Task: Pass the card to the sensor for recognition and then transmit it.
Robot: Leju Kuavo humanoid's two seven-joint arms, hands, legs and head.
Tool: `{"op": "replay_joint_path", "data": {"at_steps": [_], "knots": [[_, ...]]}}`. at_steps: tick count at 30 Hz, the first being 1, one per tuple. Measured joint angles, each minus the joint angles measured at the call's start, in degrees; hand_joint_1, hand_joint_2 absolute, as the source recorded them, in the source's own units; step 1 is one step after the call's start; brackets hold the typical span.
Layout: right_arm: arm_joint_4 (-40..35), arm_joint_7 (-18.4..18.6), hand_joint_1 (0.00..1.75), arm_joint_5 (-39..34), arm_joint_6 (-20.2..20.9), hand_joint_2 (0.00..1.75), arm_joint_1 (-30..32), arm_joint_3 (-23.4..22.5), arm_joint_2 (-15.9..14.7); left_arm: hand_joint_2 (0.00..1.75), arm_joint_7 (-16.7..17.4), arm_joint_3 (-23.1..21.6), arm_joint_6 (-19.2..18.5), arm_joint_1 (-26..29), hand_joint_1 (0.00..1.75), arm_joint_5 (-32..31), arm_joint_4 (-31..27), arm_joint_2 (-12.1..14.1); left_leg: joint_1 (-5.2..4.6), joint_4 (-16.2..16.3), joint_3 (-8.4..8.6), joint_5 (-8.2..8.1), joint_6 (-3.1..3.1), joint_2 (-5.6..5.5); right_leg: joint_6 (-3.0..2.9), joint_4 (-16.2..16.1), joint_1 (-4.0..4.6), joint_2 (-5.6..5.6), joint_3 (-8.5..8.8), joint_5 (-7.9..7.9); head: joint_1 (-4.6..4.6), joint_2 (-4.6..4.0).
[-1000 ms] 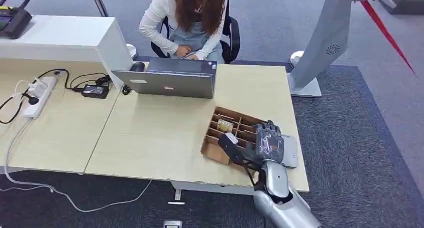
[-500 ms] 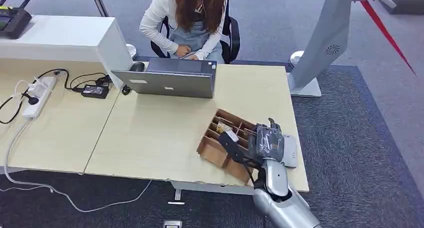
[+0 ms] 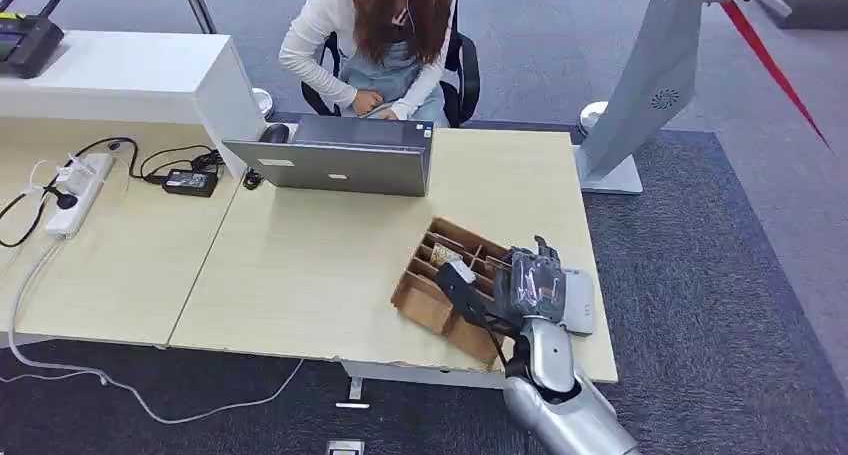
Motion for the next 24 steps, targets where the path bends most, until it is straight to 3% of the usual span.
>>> {"op": "replay_joint_path", "data": {"at_steps": [7, 10, 13, 24], "knots": [[0.3, -0.1, 1.52, 0.0, -0.2, 1.75, 0.0, 0.0, 0.2, 0.0, 0.0, 0.0, 0.0, 0.0, 0.0, 0.0, 0.0, 0.0, 0.0, 0.0, 0.01, 0.0, 0.0, 0.01, 0.0, 0.0, 0.0, 0.0, 0.0, 0.0, 0.0, 0.0], [0.5, -1.0, 1.62, -0.3, -1.5, 1.75, 0.0, 0.0, 0.3, 0.0, 0.0, 0.0, 0.0, 0.0, 0.0, 0.0, 0.0, 0.0, 0.0, 0.0, 0.0, 0.0, 0.0, 0.0, 0.0, 0.0, 0.0, 0.0, 0.0, 0.0, 0.0, 0.0], [0.1, -2.7, 1.62, -0.7, -3.6, 1.75, 0.0, 0.0, 0.4, 0.0, 0.0, 0.0, 0.0, 0.0, 0.0, -0.2, 0.0, 0.0, 0.0, 0.0, -0.02, 0.0, 0.0, -0.01, 0.0, 0.0, 0.0, 0.0, -0.01, 0.0, 0.0, 0.0], [-10.1, -7.2, 1.62, 0.1, -5.7, 1.75, -4.3, -0.2, -0.3, 0.0, -0.3, 0.0, -0.2, 0.0, 0.0, -0.9, 0.0, -0.4, -0.01, 0.0, -0.01, 0.0, 0.0, 0.0, 0.0, 0.0, -0.01, 0.0, -0.02, 0.0, 0.0, 0.0]]}}
